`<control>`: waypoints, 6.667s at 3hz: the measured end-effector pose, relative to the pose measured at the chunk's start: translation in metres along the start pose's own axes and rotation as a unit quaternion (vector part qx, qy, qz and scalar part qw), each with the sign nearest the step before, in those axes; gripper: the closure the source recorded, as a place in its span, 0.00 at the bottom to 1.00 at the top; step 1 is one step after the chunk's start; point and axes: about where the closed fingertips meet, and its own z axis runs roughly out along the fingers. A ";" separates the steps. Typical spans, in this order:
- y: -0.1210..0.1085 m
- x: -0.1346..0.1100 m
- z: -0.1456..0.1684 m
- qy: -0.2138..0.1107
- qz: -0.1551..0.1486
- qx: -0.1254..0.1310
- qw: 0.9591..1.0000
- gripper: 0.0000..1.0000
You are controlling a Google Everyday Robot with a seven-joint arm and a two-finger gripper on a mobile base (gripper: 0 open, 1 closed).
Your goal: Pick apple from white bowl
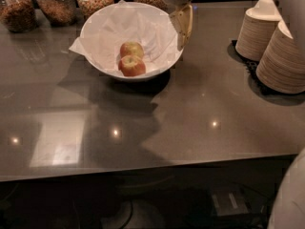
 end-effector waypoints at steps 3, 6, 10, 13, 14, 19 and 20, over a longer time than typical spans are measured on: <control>-0.016 -0.011 0.049 -0.035 -0.129 -0.030 0.991 0.50; 0.006 -0.002 0.086 -0.059 -0.129 -0.064 0.988 0.34; 0.011 0.000 0.119 -0.080 -0.142 -0.070 0.984 0.29; 0.013 0.000 0.148 -0.095 -0.172 -0.081 0.977 0.23; 0.012 0.000 0.154 -0.095 -0.183 -0.087 0.975 0.24; 0.011 -0.011 0.159 -0.078 -0.247 -0.138 0.956 0.74; 0.012 -0.012 0.157 -0.072 -0.250 -0.142 0.955 0.97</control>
Offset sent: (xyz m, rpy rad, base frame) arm 0.0085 0.0395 -0.0392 -0.1189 -0.0236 0.3231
